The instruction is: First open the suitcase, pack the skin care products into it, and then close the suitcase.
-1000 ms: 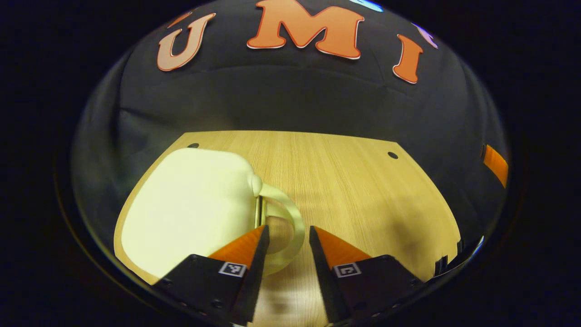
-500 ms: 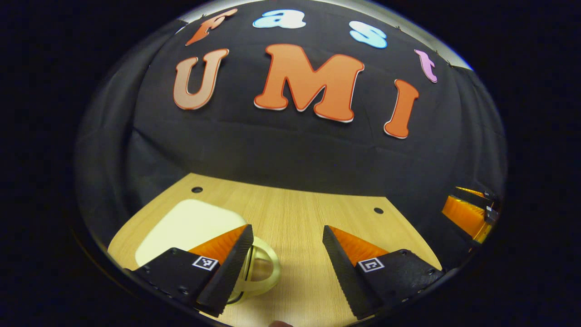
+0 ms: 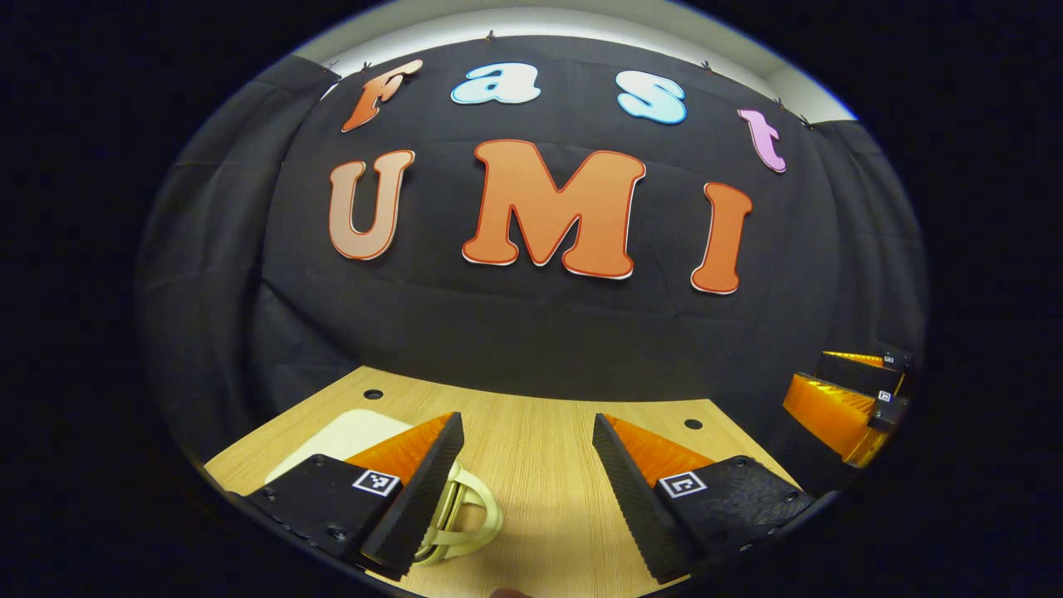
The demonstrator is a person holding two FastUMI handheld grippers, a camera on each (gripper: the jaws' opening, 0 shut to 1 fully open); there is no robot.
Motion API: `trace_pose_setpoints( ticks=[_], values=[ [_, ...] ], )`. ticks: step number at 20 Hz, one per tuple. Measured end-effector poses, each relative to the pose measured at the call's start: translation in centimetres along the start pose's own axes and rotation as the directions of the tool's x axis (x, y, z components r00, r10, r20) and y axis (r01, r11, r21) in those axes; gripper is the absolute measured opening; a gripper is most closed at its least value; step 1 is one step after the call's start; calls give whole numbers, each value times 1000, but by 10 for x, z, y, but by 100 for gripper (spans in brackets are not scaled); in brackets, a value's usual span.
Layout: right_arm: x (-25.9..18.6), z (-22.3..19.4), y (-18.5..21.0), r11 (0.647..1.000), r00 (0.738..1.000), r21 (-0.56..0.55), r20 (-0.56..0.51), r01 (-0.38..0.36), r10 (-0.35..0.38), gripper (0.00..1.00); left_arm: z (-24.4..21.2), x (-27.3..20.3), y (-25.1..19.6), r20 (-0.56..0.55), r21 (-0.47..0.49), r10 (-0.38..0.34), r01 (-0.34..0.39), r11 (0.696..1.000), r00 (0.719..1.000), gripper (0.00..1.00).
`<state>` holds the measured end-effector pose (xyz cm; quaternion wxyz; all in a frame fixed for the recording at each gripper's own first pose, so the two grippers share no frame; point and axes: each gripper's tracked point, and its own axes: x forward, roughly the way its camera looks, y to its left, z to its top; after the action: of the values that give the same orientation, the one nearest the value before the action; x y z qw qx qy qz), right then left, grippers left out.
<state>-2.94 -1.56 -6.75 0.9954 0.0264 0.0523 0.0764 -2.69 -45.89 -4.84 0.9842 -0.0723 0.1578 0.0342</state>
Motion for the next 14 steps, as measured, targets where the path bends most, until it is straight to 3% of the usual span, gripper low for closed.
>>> trace_pose_setpoints(
  ticks=[2, 5, 8, 14],
  values=[
    [-3, 2, -2, 1000, 1000, -2, 4, 3, -3, 93, 9, -2, -1, 26, -1, -1, 1, 1000, 1000, 97],
    [-6, 3, 0, 1000, 1000, 17, 3, -3, 3, 93, 6, -5, -27, 4, -51, -117, 117, 992, 993, 97],
    [-8, 2, -1, 1000, 1000, 9, 8, 1, -1, 93, 9, -7, -23, 15, 14, -97, 97, 995, 995, 97],
    [-9, -6, -4, 1000, 1000, 7, -1, 10, -10, 93, -5, -11, -31, -12, 14, -128, 128, 992, 992, 97]
  ],
)
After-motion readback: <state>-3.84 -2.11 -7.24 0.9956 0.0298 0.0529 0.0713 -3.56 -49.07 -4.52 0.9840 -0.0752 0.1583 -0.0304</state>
